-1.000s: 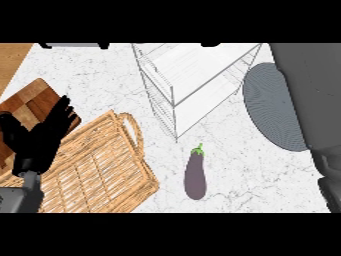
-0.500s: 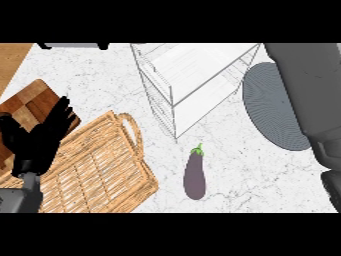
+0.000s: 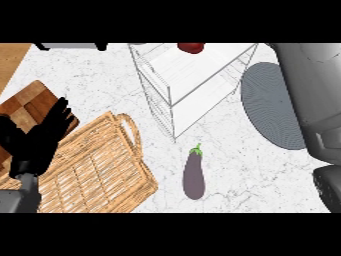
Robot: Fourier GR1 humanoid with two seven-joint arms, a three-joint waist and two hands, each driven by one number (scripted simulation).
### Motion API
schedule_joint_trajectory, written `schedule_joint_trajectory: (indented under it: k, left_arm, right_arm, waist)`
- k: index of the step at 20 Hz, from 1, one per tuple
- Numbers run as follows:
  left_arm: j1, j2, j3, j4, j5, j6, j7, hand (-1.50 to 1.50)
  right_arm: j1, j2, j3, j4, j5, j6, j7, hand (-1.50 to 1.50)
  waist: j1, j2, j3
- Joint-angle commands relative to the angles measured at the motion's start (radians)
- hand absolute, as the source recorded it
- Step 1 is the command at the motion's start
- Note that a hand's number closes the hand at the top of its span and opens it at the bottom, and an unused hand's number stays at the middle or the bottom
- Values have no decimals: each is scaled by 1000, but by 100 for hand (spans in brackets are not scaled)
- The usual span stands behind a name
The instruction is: Pick the bell pepper from the placemat and place it in the tiered shelf
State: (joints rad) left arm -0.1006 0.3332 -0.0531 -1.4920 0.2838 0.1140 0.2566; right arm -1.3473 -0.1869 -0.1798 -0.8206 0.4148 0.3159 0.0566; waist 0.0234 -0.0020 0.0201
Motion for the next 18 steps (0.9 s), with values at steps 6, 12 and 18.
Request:
schedule_joint_trajectory:
  k: [6,12,18]
  left_arm:
    - [84,-23,-31,70,-6,-13,40,0]
    - [82,-58,-34,101,-27,4,1,0]
    - [70,-59,-37,85,-29,-1,16,0]
  right_arm:
    - [-100,15,-212,110,-200,-25,101,-150]
    - [-115,-17,-288,134,-237,-136,127,-150]
    - [-110,-175,-337,197,-205,-215,120,-150]
  waist:
    - [7,11,-21]
    - [-6,12,-22]
    - [1,22,-21]
